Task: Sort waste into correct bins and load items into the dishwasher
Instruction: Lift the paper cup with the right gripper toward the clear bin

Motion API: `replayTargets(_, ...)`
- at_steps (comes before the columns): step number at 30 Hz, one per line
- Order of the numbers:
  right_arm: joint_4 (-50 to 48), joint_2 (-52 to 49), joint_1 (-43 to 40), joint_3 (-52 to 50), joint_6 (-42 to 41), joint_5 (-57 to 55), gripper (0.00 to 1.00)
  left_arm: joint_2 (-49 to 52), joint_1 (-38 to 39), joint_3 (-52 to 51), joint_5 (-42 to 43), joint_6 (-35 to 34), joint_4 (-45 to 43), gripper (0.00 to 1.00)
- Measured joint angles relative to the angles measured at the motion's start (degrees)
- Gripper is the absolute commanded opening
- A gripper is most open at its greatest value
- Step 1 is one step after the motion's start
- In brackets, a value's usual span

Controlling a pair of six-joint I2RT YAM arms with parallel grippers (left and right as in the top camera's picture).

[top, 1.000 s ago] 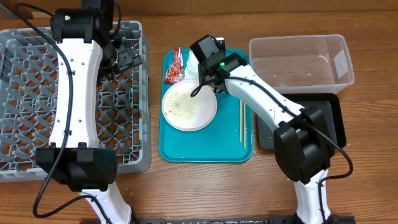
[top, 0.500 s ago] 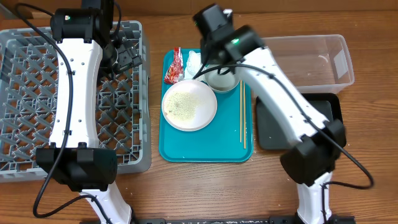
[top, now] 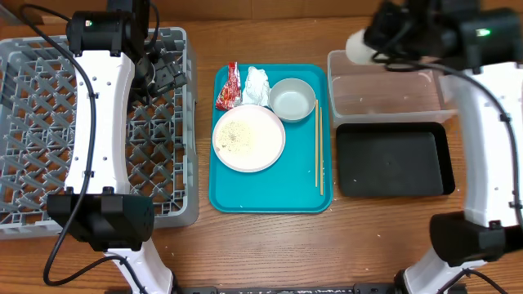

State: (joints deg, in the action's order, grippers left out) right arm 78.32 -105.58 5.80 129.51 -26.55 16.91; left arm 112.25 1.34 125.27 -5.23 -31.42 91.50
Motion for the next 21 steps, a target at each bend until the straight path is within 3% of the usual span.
replayTargets(10,9.75,-0.11,-8.96,0.0,9.14,16.48,0.04,0.0,0.0,0.0,0.0,0.0,0.0,1.0)
replayTargets(21,14.27,-0.11,-12.41,-0.02,16.83,21.03,0.04,0.0,0.0,0.0,0.0,0.0,0.0,1.0)
